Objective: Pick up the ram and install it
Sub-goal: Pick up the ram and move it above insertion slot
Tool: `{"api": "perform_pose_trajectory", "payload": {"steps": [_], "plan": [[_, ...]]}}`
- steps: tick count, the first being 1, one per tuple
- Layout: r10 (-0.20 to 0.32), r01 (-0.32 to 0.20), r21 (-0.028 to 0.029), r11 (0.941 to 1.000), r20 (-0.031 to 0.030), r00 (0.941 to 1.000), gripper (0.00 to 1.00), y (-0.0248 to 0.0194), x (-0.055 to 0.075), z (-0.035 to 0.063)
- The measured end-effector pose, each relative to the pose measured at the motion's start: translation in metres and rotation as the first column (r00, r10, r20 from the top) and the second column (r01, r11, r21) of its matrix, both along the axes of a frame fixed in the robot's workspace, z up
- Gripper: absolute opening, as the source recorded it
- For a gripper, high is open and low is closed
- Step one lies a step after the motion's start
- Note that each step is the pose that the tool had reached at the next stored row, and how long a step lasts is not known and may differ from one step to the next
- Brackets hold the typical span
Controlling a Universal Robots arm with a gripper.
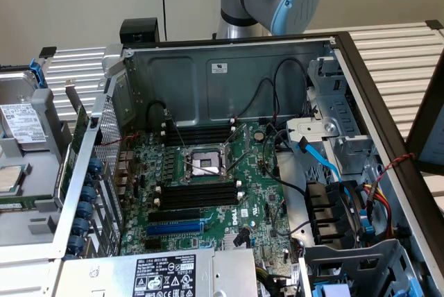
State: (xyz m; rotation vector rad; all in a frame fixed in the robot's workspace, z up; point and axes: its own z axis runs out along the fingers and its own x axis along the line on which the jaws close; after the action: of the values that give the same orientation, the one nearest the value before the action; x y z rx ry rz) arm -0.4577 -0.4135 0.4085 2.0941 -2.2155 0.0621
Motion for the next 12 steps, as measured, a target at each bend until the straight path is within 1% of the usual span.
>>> {"api": "perform_pose_trajectory", "payload": {"steps": [6,12], "plan": [[0.0,0.0,-0.0002,1.0,-0.0003,1.0,0.12,0.0001,0.0001,0.0001],[0.0,0.0,-0.0001,1.0,0.0,1.0,0.12,-0.0002,0.0064,0.0]]}}
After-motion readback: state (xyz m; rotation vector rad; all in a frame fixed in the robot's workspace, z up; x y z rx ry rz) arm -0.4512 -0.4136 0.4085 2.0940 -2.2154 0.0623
